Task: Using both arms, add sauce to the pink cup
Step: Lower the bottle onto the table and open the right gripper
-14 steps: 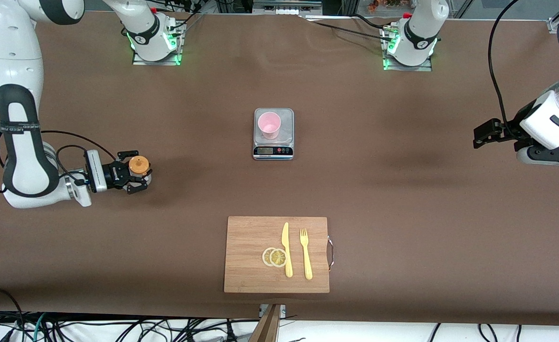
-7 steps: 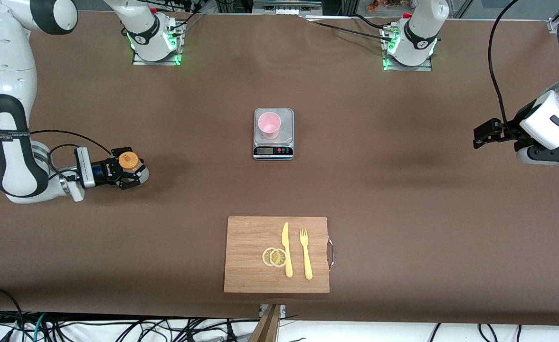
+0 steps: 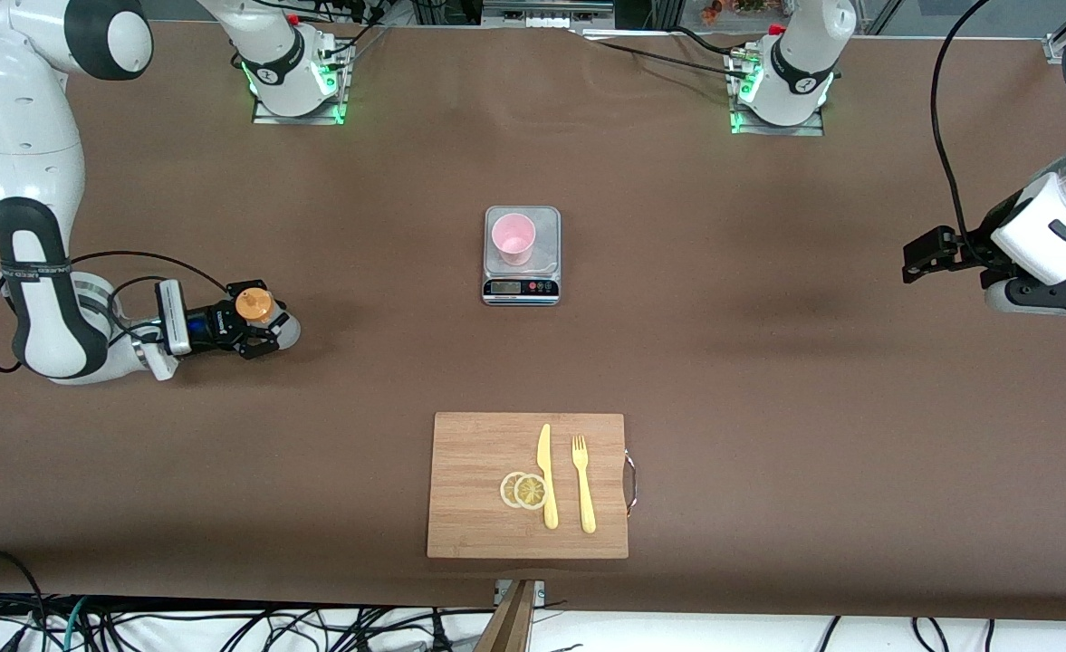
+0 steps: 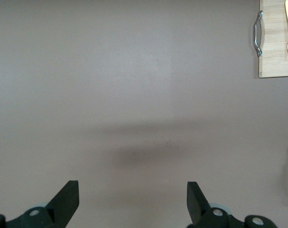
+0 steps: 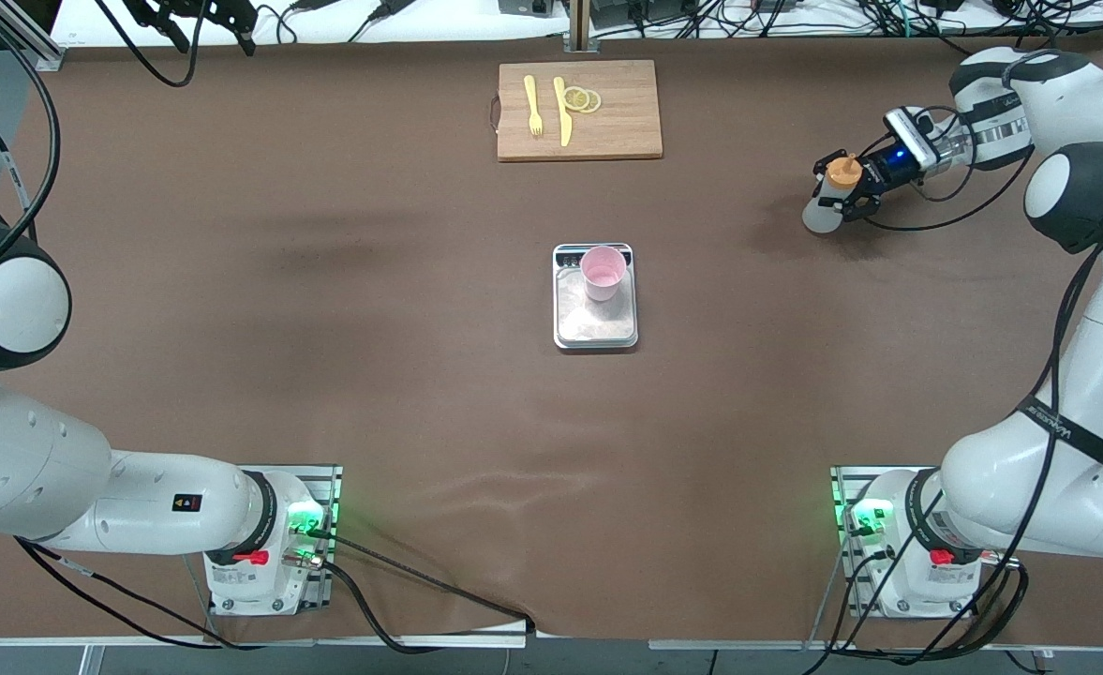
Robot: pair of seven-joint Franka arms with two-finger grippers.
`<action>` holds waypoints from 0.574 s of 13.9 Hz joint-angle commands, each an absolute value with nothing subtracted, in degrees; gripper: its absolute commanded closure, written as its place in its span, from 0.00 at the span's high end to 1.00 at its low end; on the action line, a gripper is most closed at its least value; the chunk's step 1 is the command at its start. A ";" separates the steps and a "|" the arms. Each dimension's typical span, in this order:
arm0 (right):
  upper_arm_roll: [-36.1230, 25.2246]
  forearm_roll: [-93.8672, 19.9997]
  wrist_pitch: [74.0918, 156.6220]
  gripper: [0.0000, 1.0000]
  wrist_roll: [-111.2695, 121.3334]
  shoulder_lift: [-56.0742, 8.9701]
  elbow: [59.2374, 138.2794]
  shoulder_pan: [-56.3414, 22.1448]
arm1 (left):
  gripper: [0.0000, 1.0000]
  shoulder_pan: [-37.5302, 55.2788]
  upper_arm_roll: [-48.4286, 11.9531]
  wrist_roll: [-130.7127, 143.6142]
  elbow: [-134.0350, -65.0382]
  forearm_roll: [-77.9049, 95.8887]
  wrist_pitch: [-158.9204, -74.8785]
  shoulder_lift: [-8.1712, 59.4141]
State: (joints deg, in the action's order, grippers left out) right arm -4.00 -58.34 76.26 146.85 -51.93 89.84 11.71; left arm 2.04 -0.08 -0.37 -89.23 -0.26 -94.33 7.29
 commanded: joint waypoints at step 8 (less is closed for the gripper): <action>-2.81 -61.79 74.79 0.10 149.51 -53.17 91.05 12.74 | 1.00 2.29 -0.09 -1.23 -87.36 -2.11 -93.34 8.17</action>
